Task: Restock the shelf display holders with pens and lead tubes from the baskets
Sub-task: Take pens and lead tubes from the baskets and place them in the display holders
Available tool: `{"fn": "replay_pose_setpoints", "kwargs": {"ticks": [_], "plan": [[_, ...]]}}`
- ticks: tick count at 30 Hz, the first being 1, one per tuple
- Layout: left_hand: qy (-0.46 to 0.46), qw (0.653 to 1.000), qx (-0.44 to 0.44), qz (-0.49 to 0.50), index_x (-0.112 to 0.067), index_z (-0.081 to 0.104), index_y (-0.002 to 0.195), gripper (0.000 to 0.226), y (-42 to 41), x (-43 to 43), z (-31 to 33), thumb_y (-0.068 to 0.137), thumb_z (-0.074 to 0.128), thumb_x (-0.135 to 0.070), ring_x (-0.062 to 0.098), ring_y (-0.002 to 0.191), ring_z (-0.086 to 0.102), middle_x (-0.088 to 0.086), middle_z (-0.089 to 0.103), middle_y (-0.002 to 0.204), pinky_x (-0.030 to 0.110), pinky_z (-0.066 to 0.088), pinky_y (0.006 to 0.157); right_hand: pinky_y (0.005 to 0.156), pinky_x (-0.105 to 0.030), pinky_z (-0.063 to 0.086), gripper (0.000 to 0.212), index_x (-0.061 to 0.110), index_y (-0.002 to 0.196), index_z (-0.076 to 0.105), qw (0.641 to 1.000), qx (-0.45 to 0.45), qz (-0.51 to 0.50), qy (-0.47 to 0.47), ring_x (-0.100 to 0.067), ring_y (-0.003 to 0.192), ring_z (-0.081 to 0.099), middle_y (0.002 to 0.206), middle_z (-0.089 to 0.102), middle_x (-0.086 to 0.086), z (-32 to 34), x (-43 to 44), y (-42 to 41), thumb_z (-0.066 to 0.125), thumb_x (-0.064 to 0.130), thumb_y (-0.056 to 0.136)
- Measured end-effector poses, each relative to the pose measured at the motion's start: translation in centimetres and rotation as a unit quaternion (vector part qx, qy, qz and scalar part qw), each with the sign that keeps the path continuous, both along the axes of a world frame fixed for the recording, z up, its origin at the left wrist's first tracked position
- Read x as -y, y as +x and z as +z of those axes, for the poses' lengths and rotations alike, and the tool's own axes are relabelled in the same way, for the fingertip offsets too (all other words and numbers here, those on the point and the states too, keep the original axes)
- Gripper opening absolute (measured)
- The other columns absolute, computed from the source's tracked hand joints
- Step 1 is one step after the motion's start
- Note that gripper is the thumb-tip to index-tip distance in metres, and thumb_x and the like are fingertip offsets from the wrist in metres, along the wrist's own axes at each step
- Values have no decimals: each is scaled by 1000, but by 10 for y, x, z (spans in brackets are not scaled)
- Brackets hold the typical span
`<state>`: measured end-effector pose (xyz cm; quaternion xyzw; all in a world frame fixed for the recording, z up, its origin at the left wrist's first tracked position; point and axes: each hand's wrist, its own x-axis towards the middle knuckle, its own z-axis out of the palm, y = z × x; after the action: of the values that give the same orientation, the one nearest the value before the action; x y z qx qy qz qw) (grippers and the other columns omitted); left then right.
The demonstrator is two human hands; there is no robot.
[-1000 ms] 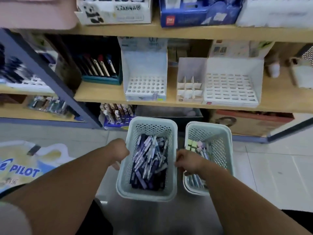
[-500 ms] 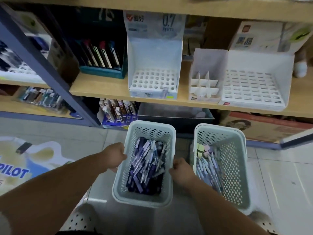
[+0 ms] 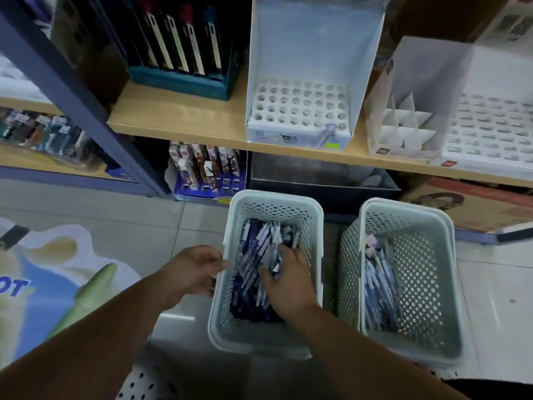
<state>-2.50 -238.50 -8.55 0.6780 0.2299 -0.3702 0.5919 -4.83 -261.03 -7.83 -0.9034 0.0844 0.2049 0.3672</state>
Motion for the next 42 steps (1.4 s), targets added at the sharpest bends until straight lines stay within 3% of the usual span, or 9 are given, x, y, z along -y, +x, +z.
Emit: {"fn": "replay_pose_setpoints", "kwargs": {"ticks": [4, 6, 12, 15, 18, 20, 23, 27, 42], "plan": [[28, 999, 45, -11, -13, 67, 79, 22, 0, 1, -7, 83, 83, -28, 22, 63, 61, 0, 67, 72, 46, 63, 72, 114, -31, 33, 87, 2, 159, 13, 987, -98, -129, -6, -31, 145, 35, 161, 24, -13, -34, -17, 21, 60, 43, 98], [53, 996, 69, -34, -13, 66, 82, 22, 0, 3, -8, 85, 80, -29, 15, 62, 65, -4, 71, 71, 39, 60, 68, 109, -33, 39, 91, 0, 159, 10, 975, -118, -184, -27, -33, 141, 39, 157, 31, -19, -49, -23, 27, 60, 45, 97], [98, 986, 108, -81, -16, 64, 80, 23, 3, 5, -7, 86, 77, -33, 2, 60, 65, -6, 72, 69, 23, 52, 59, 101, -50, 50, 78, 4, 145, 39, 963, -103, -243, -61, -34, 122, 54, 138, 49, -16, -77, -40, 43, 64, 54, 91], [93, 987, 102, -82, -16, 64, 82, 22, 3, 4, -8, 86, 77, -33, 2, 61, 65, -6, 72, 70, 25, 53, 61, 93, -41, 54, 86, 3, 141, 43, 960, -100, -254, -55, -34, 117, 58, 134, 53, -16, -85, -41, 54, 73, 58, 83], [94, 987, 101, -87, -17, 65, 83, 23, 3, 2, -10, 86, 77, -36, 3, 63, 66, -4, 73, 73, 25, 54, 61, 67, -31, 51, 95, 4, 135, 43, 954, -139, -266, -28, -30, 94, 66, 120, 61, -13, -89, -40, 62, 81, 63, 71], [95, 986, 102, -92, -19, 65, 81, 22, 4, 0, -11, 85, 77, -37, 4, 65, 67, -3, 74, 76, 24, 55, 60, 61, -29, 49, 98, 5, 136, 44, 951, -161, -264, -12, -25, 78, 65, 112, 66, -11, -95, -39, 66, 84, 62, 68], [95, 985, 106, -96, -20, 65, 81, 22, 4, 0, -12, 85, 77, -38, 5, 65, 67, -3, 74, 77, 22, 55, 60, 52, -23, 47, 83, 3, 124, 56, 951, -175, -255, 3, -18, 62, 64, 88, 70, -6, -100, -39, 71, 87, 56, 68], [94, 985, 111, -95, -15, 65, 85, 23, 3, 1, -12, 87, 76, -35, 3, 63, 64, -3, 73, 76, 23, 55, 61, 31, -10, 29, 43, 11, 70, 56, 950, -180, -255, 8, -7, 39, 51, 53, 57, 4, -103, -41, 72, 87, 40, 74], [94, 985, 118, -84, -14, 63, 83, 21, 1, 5, -9, 90, 74, -31, -1, 59, 59, -9, 71, 74, 22, 54, 58, 41, -16, 37, 20, 13, 69, 58, 952, -161, -244, 90, -16, 54, 55, 63, 59, -1, -97, -22, 61, 75, 15, 79]]}}
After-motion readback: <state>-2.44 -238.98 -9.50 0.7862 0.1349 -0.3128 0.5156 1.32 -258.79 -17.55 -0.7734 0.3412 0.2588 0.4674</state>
